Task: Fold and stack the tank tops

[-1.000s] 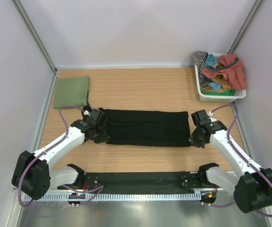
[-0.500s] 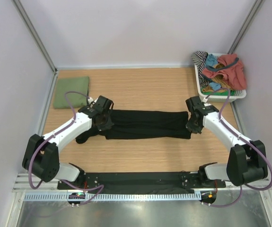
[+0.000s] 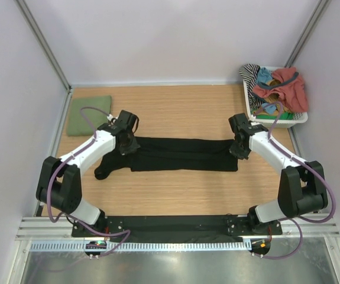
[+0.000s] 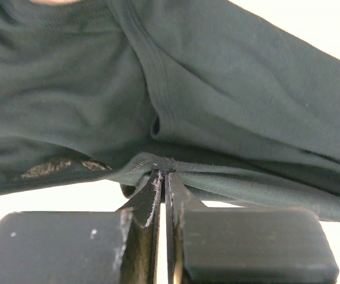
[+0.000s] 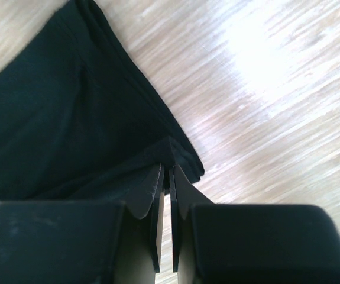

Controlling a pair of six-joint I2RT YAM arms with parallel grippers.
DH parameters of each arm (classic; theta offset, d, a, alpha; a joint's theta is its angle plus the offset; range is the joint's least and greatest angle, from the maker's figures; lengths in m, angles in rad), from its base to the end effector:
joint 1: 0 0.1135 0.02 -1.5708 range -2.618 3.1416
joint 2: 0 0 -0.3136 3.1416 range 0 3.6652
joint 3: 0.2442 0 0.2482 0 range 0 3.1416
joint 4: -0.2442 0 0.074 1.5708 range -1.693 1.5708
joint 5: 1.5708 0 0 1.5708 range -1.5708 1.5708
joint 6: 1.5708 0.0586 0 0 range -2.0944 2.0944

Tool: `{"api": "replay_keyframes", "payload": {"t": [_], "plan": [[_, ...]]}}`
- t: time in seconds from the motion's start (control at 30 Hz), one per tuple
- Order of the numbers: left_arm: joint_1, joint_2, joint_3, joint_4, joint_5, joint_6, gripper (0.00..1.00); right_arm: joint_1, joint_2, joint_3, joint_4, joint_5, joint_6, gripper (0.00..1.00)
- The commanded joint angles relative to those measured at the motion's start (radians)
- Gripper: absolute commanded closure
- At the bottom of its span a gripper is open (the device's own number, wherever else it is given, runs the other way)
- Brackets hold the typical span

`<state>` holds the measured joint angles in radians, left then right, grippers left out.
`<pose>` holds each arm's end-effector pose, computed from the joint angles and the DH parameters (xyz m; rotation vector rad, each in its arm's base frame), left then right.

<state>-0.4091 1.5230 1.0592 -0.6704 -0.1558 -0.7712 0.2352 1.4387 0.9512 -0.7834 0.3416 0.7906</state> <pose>0.2816 -0.1122 0.2532 -0.5301 2.6372 -0.1576 0.2552 0.0410 0.2411 0.8103 2.5851 -0.2062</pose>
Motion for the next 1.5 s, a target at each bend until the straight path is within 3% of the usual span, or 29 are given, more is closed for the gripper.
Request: {"api": "replay_keyframes", "payload": {"t": [0.0, 0.43, 0.53, 0.63, 0.8, 0.9, 0.93, 0.97, 1.07, 1.27, 1.47], "plan": [[0.03, 0.014, 0.041, 0.005, -0.016, 0.039, 1.0, -0.014, 0.011, 0.054, 0.026, 0.045, -0.016, 0.89], [0.055, 0.071, 0.079, 0.015, -0.005, 0.055, 1.0, -0.053, 0.045, 0.044, 0.09, -0.052, -0.05, 0.88], [0.056, 0.089, 0.084, 0.026, -0.002, 0.056, 1.0, -0.059, 0.054, 0.041, 0.104, -0.052, -0.05, 0.86], [0.056, 0.109, 0.093, 0.04, -0.001, 0.058, 1.0, -0.063, 0.057, 0.038, 0.136, -0.059, -0.057, 0.78], [0.058, 0.147, 0.114, 0.083, 0.001, 0.055, 0.95, -0.082, 0.081, 0.056, 0.168, -0.056, -0.05, 0.76], [0.065, 0.169, 0.151, 0.077, -0.025, 0.056, 0.87, -0.086, 0.106, 0.081, 0.176, -0.053, -0.045, 0.68], [0.069, 0.169, 0.166, 0.075, -0.034, 0.053, 0.73, -0.088, 0.108, 0.084, 0.174, -0.05, -0.042, 0.6], [0.07, 0.17, 0.173, 0.072, -0.043, 0.053, 0.51, -0.089, 0.106, 0.087, 0.174, -0.041, -0.039, 0.49], [0.072, 0.151, 0.18, 0.072, -0.07, 0.053, 0.33, -0.088, 0.069, 0.081, 0.191, -0.041, -0.042, 0.46], [0.07, 0.049, 0.144, 0.051, -0.105, 0.072, 0.3, -0.089, -0.014, 0.021, 0.268, -0.088, -0.166, 0.46], [0.069, -0.101, -0.02, 0.089, 0.005, 0.052, 0.3, -0.091, -0.046, -0.054, 0.361, -0.164, -0.202, 0.47]]}}
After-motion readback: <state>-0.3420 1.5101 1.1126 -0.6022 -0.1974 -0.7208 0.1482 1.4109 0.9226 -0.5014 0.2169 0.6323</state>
